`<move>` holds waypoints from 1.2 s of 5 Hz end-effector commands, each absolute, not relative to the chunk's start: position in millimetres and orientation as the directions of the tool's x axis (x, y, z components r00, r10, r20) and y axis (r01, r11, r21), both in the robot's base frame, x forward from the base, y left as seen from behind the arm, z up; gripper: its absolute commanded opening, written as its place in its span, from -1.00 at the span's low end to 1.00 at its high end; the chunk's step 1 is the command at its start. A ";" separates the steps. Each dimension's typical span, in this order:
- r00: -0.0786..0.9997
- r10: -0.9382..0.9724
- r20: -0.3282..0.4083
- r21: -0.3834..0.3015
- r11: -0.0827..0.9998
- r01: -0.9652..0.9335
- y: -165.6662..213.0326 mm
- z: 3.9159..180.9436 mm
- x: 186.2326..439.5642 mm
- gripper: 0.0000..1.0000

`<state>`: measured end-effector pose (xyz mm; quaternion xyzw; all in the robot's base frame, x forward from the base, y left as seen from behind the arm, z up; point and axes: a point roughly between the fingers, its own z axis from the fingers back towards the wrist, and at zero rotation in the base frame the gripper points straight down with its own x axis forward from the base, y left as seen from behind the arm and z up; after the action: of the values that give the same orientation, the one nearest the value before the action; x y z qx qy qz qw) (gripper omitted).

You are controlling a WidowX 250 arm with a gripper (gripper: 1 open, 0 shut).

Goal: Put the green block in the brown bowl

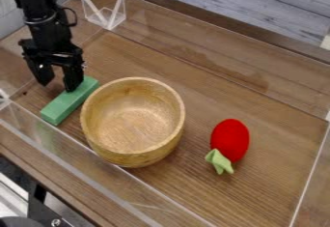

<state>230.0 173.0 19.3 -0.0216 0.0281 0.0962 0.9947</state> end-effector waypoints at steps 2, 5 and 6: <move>0.977 0.145 -0.155 -0.071 0.985 -0.158 146.6 6.2 213.9 1.00; 0.971 0.131 -0.198 -0.079 0.986 -0.150 136.7 5.0 207.6 1.00; 0.969 0.127 -0.213 -0.083 0.986 -0.147 133.5 3.8 205.1 1.00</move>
<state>220.1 159.5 20.4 -0.0274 0.0602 0.0954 0.9932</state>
